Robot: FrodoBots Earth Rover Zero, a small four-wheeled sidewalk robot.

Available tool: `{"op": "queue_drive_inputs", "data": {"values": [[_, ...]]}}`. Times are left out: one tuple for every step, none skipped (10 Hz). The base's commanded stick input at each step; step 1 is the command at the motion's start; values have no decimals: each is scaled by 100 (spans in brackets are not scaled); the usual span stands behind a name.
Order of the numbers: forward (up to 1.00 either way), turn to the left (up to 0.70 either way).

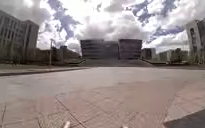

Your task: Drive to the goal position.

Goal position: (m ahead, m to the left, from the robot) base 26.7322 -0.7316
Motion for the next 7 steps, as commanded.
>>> {"op": "queue_drive_inputs", "data": {"values": [[70, 0], [70, 0], [70, 0], [70, 0], [70, 0], [70, 0], [70, 0]]}}
